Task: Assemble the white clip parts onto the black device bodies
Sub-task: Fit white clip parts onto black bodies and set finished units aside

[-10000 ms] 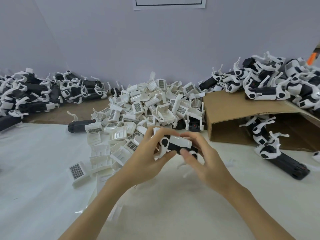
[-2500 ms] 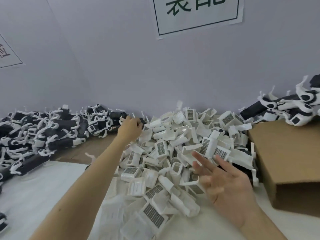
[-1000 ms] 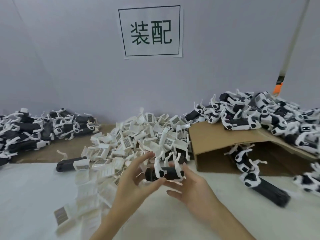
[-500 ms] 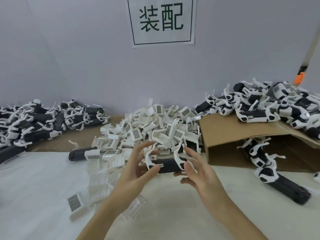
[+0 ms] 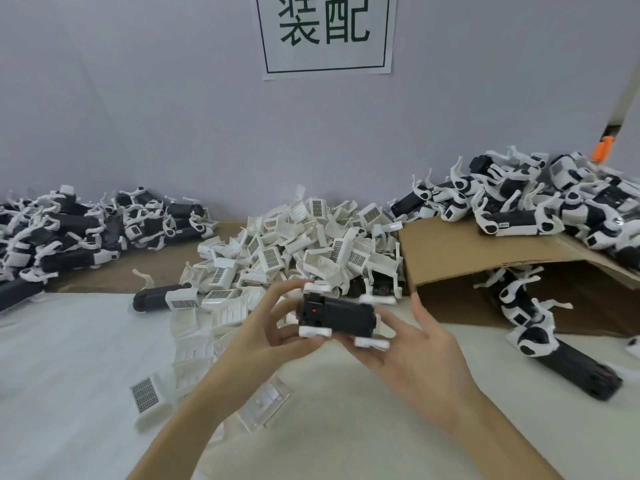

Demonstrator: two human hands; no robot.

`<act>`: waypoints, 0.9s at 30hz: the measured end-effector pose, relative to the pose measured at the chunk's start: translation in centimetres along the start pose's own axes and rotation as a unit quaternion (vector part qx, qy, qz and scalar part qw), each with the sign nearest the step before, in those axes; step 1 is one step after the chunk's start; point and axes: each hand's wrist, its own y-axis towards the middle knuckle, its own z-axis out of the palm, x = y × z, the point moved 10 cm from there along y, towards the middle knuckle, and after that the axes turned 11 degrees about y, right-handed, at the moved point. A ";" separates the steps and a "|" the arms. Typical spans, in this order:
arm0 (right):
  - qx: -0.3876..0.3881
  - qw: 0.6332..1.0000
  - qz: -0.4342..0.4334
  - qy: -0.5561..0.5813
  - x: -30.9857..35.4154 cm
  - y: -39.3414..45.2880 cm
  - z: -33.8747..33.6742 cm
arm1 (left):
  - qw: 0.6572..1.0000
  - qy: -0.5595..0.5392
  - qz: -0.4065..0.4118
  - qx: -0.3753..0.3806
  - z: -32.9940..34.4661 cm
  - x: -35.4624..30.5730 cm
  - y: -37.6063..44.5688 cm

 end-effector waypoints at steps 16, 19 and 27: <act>-0.076 0.948 -0.168 -0.259 1.6 -0.5 -0.6 | 0.989 -0.060 -0.135 -0.005 1.7 2.3 -0.2; -0.054 0.932 -0.154 -0.324 0.6 -0.3 0.0 | 0.993 -0.016 -0.112 -0.042 1.3 1.6 -0.4; -0.047 0.878 -0.235 -0.415 1.2 -0.9 1.0 | 0.995 0.031 -0.075 -0.057 0.9 -0.1 -0.7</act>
